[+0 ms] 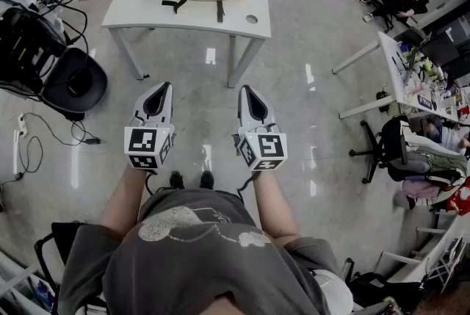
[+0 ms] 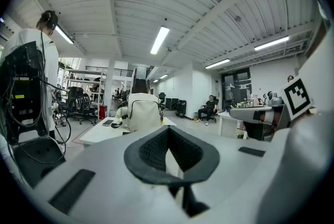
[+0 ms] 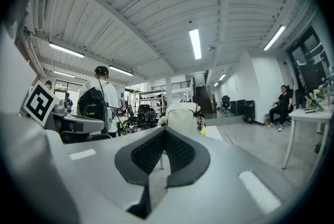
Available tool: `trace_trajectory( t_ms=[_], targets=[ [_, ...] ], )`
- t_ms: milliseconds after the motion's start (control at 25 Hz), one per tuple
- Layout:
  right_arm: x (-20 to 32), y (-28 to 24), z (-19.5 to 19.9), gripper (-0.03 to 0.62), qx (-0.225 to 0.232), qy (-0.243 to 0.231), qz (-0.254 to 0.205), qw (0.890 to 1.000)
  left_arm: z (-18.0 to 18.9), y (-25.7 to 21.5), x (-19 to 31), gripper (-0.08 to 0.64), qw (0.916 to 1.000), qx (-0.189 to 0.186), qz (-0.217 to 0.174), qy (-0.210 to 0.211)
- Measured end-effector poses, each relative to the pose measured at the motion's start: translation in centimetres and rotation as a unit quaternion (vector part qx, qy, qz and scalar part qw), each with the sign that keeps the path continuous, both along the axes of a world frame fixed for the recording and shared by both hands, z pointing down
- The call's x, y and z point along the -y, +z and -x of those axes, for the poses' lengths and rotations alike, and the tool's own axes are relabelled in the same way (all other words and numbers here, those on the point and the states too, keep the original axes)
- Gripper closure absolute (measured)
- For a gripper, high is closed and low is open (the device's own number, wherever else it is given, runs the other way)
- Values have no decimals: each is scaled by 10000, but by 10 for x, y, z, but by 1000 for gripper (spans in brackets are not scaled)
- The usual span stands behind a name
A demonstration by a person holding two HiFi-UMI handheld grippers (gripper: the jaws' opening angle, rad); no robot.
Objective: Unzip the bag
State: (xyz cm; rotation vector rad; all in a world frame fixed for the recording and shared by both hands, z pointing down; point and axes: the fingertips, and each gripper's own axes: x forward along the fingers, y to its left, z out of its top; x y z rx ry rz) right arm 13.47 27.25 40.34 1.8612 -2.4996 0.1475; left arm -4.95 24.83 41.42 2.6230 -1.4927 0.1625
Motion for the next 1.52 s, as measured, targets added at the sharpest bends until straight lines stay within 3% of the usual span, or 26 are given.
trace_trajectory(
  t_ms=[600,840,960,1240,1520],
  targets=[
    [-18,-11,1,592,107,-213,-159,9996,-6,-9,-11,555,9999,-14,-34,-100],
    [-27,-3,-22,592,258,-144,-106,9995,-20,-12,-19,555,9998,-137,-88,-83],
    [-32,-3,-34,592,508,-359,-227,9978,-24,-10,-21,555,9997,-138,-31,-218],
    [-13,1,-36,592,540,-568,-117,9969,-11,-12,-14,555,9979,-226,7,-608],
    [23,12,-24,592,365,-542,-22,9979,-3,-5,20,555,9983,-250,-22,-522]
  ],
)
